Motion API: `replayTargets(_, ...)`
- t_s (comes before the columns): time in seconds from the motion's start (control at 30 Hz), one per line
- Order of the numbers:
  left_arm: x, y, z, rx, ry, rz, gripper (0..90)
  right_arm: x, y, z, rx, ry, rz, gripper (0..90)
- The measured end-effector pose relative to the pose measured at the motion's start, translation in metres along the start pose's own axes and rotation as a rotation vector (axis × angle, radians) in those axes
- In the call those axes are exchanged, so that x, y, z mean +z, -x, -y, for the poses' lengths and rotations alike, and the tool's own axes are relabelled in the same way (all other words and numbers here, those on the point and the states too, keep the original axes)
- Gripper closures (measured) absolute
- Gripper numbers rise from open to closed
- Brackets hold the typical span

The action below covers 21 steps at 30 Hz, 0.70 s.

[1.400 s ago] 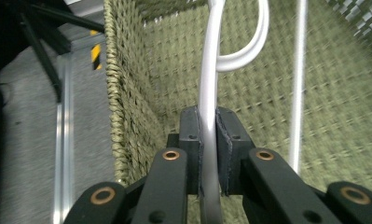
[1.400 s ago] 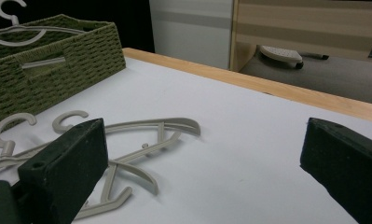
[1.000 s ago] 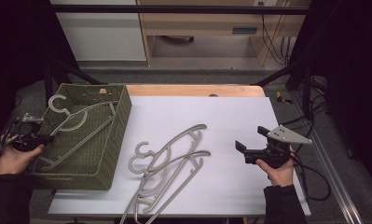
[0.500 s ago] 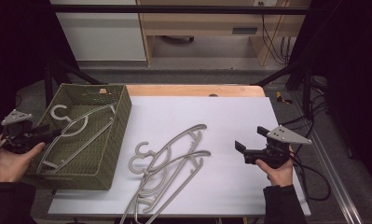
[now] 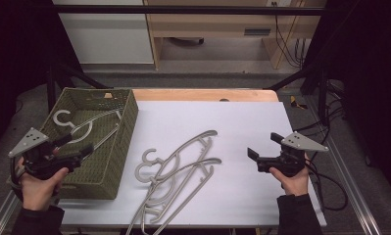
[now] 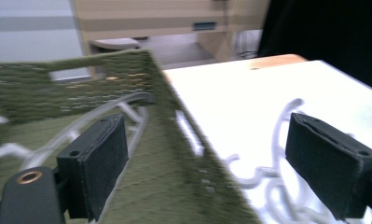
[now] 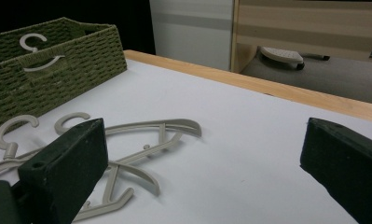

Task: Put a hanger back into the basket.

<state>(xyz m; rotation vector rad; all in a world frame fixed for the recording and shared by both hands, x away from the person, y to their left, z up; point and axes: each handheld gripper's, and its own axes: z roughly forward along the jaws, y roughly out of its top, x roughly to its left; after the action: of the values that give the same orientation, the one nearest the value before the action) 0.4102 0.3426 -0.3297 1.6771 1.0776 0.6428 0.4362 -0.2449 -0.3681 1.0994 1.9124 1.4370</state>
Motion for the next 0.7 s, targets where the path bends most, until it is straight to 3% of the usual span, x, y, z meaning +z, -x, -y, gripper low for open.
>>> replayTargets(0.23,0.007,0.021,0.009,0.029,0.008,0.079,10.5,0.0,0.0,0.002,-0.005,-0.001,0.001,0.9)
replayTargets(0.53,0.019,0.046,0.015,0.119,-0.056,0.162,10.5,-0.001,0.001,0.003,0.002,-0.01,0.004,1.2)
replayTargets(0.7,0.024,0.061,0.017,0.147,-0.079,0.199,10.6,-0.002,0.001,0.004,0.001,-0.01,0.005,1.2)
